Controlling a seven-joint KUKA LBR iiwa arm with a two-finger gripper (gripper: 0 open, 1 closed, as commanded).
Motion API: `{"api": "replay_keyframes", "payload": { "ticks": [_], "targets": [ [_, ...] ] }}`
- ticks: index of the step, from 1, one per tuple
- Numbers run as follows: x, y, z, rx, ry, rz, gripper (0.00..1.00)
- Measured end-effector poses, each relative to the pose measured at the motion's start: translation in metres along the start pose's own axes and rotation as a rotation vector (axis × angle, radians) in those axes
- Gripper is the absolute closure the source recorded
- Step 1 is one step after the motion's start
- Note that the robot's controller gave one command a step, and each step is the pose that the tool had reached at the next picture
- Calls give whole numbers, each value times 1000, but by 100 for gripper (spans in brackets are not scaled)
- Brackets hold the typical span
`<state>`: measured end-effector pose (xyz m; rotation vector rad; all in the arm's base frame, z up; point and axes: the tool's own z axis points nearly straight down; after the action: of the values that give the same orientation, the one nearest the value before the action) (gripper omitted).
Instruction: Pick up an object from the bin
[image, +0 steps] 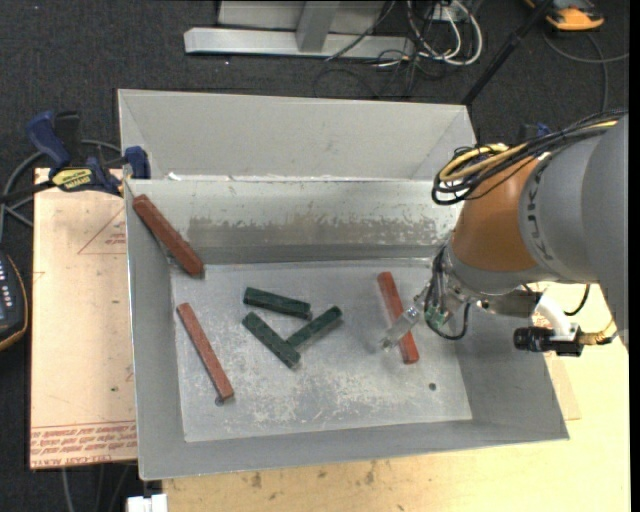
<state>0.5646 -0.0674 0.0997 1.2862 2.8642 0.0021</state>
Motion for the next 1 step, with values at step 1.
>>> {"api": "replay_keyframes", "payload": {
  "ticks": [1],
  "targets": [
    [-1,3,31,2,3,-312,0]
  ]
}}
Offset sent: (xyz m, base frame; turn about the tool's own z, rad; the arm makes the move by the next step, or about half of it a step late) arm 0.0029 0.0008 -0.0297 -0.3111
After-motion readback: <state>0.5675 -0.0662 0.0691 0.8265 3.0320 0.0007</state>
